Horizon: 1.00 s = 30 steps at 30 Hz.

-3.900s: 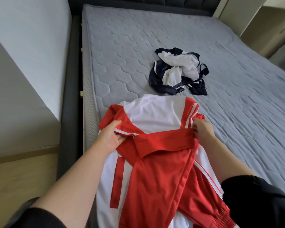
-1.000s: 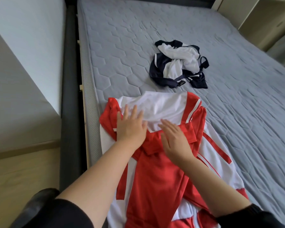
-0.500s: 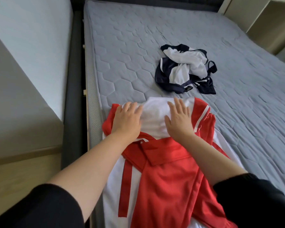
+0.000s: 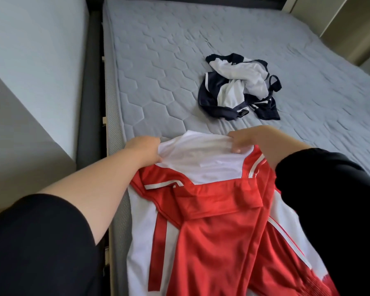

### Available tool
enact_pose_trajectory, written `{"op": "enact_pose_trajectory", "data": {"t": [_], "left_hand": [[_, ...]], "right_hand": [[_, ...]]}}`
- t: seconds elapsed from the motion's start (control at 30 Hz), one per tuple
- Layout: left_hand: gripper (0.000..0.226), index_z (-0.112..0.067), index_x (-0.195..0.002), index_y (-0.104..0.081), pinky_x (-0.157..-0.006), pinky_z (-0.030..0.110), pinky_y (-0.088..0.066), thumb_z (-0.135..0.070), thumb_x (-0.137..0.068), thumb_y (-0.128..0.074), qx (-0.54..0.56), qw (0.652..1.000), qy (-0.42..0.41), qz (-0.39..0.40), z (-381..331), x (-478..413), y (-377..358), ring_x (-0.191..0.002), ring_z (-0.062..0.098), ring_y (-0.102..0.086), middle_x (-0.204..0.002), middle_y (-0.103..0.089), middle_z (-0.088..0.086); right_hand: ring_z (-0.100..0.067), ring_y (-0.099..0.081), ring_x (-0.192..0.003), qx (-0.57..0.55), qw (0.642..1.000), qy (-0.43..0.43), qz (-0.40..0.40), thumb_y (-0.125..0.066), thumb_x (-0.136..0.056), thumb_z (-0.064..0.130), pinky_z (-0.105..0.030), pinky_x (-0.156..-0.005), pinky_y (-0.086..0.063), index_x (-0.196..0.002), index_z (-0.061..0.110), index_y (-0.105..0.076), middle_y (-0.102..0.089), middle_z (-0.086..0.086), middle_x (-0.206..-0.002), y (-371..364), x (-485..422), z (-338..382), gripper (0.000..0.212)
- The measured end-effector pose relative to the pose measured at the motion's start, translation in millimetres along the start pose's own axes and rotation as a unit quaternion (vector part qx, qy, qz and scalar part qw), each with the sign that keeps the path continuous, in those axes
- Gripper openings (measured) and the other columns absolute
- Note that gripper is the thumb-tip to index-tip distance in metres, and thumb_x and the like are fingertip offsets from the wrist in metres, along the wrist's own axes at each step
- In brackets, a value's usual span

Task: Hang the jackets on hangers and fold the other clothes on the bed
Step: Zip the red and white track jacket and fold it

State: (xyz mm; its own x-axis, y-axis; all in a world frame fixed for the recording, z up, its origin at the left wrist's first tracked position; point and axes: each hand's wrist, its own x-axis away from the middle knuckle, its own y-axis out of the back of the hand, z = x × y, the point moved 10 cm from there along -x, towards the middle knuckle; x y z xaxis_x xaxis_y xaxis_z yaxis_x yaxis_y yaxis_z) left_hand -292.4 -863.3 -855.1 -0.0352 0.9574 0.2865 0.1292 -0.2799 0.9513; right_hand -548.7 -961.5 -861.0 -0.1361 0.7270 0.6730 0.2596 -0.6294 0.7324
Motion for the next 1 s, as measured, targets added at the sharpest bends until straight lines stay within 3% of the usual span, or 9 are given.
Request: {"op": "enact_pose_trajectory", "data": {"t": [0.07, 0.13, 0.27, 0.43, 0.57, 0.7, 0.8, 0.9, 1.0], "left_hand": [[0.028, -0.022, -0.084, -0.045, -0.07, 0.028, -0.038, -0.037, -0.081, -0.069, -0.005, 1.0, -0.001, 0.021, 0.0, 2.3, 2.3, -0.101, 0.028, -0.059, -0.107, -0.062, 0.005], [0.025, -0.019, -0.079, -0.048, -0.069, 0.028, -0.04, -0.03, -0.079, -0.07, -0.011, 0.999, -0.001, 0.031, 0.8, 5.8, 8.1, -0.096, 0.029, -0.06, -0.103, -0.063, 0.007], [0.011, -0.015, -0.092, -0.062, -0.073, 0.031, -0.043, -0.018, -0.083, -0.066, -0.05, 0.996, 0.027, -0.071, 2.6, 15.9, 59.4, -0.101, 0.033, -0.06, -0.107, -0.064, 0.011], [0.018, -0.008, -0.105, -0.061, -0.07, 0.033, -0.036, -0.009, -0.088, -0.055, -0.037, 0.96, 0.085, -0.266, 12.1, 36.7, 160.3, -0.102, 0.039, -0.059, -0.108, -0.063, 0.018], [0.008, -0.008, -0.092, -0.057, -0.061, 0.033, -0.032, -0.009, -0.085, -0.055, 0.011, 0.94, 0.041, -0.339, -0.7, 72.1, 173.9, -0.086, 0.038, -0.058, -0.093, -0.062, 0.017], [0.011, -0.01, -0.078, -0.051, -0.053, 0.032, -0.027, -0.007, -0.076, -0.062, 0.032, 0.928, -0.024, -0.371, -27.4, 121.8, 136.1, -0.072, 0.036, -0.056, -0.078, -0.06, 0.015], [0.016, -0.004, -0.082, -0.06, -0.052, 0.037, -0.038, -0.004, -0.069, -0.069, 0.04, 0.938, -0.032, -0.344, -41.9, 156.0, 93.8, -0.075, 0.036, -0.06, -0.08, -0.063, 0.015], [0.028, -0.005, -0.068, -0.059, -0.049, 0.036, -0.045, 0.003, -0.05, -0.079, -0.002, 0.945, -0.065, -0.32, -64.8, 188.1, 53.0, -0.061, 0.033, -0.06, -0.064, -0.06, 0.012], [0.018, -0.012, -0.086, -0.061, -0.07, 0.038, -0.044, -0.005, -0.071, -0.067, -0.048, 0.968, -0.066, -0.237, -74.7, 198.9, 5.4, -0.083, 0.03, -0.059, -0.083, -0.063, 0.007]], "right_hand": [[-0.027, -0.057, -0.104, 0.05, 0.998, 0.002, -0.026, -0.065, -0.078, 0.014, -0.033, -0.086, -0.049, -0.134, 0.012, -0.048, -0.056, -0.009, -0.12, 2.6, 7.5, -6.9, 0.058], [-0.026, -0.059, -0.093, 0.102, 0.99, -0.001, -0.1, -0.063, -0.08, 0.014, -0.028, -0.074, -0.044, -0.119, 0.01, -0.058, -0.061, -0.006, -0.105, 13.6, 15.7, -9.2, 0.039], [-0.025, -0.058, -0.112, 0.147, 0.945, -0.028, -0.291, -0.052, -0.084, 0.016, -0.041, -0.104, -0.031, -0.111, 0.016, -0.059, -0.063, -0.004, -0.116, 56.0, 40.1, -10.5, 0.028], [-0.031, -0.058, -0.099, 0.069, 0.844, -0.046, -0.529, -0.052, -0.079, 0.004, -0.047, -0.101, -0.029, -0.097, 0.009, -0.064, -0.063, -0.011, -0.099, 132.0, 104.2, -7.4, 0.023], [-0.034, -0.055, -0.101, 0.054, 0.829, -0.049, -0.555, -0.051, -0.078, 0.001, -0.053, -0.108, -0.021, -0.097, 0.004, -0.063, -0.061, -0.015, -0.099, 142.1, 134.7, -14.3, 0.023], [-0.037, -0.055, -0.096, 0.022, 0.83, -0.024, -0.557, -0.053, -0.072, -0.004, -0.058, -0.11, -0.016, -0.088, 0.0, -0.061, -0.06, -0.018, -0.089, 95.6, 158.5, -31.2, 0.018], [-0.038, -0.057, -0.087, -0.017, 0.821, 0.004, -0.571, -0.065, -0.067, 0.0, -0.061, -0.107, -0.02, -0.081, 0.0, -0.06, -0.058, -0.018, -0.081, 48.1, 182.1, -39.2, 0.014], [-0.039, -0.06, -0.082, -0.02, 0.817, 0.029, -0.575, -0.072, -0.059, -0.004, -0.068, -0.103, -0.025, -0.077, 0.0, -0.06, -0.059, -0.017, -0.076, -3.7, 199.1, -46.0, 0.023], [-0.038, -0.061, -0.08, 0.019, 0.835, 0.041, -0.548, -0.075, -0.056, -0.006, -0.071, -0.098, -0.03, -0.078, 0.001, -0.06, -0.058, -0.016, -0.076, -56.2, 200.4, -52.2, 0.028]]}}
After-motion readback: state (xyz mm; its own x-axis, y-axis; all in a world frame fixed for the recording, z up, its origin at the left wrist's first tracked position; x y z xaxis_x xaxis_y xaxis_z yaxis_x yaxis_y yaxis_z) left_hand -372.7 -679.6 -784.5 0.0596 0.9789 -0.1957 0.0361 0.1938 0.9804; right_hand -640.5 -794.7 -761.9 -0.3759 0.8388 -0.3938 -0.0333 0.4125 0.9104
